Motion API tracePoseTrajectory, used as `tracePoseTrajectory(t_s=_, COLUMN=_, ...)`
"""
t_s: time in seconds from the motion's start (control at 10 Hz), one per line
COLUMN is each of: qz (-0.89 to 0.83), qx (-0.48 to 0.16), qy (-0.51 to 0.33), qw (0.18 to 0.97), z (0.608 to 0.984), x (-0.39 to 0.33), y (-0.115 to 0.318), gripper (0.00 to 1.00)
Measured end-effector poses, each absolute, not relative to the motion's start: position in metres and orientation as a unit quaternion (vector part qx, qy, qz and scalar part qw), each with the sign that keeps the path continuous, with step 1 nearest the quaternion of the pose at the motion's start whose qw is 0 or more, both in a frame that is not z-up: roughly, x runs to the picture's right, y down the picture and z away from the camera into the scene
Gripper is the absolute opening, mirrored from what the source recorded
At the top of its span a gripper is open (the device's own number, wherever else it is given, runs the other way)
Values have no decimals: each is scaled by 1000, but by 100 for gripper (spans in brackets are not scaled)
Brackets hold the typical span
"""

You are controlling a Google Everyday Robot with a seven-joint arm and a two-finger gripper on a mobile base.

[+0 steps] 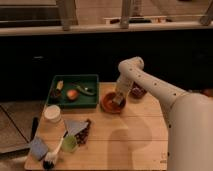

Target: Wipe red bowl with eraser

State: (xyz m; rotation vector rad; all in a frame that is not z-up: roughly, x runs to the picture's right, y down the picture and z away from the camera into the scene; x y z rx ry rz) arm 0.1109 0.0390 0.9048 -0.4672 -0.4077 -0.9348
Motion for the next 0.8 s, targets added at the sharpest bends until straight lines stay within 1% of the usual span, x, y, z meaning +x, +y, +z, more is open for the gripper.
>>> tracePoseTrajectory(t_s=0.5, qz=-490, qx=-223, qy=-195, qw=820, z=915, x=70, y=19, gripper=1)
tracePoseTrajectory(t_s=0.6, qz=-511, qx=-221, qy=-207, qw=805, z=915, x=56, y=18, gripper=1)
tracePoseTrajectory(t_s=0.8, qz=-538, qx=-229, qy=-230, qw=778, z=909, x=50, y=28, gripper=1)
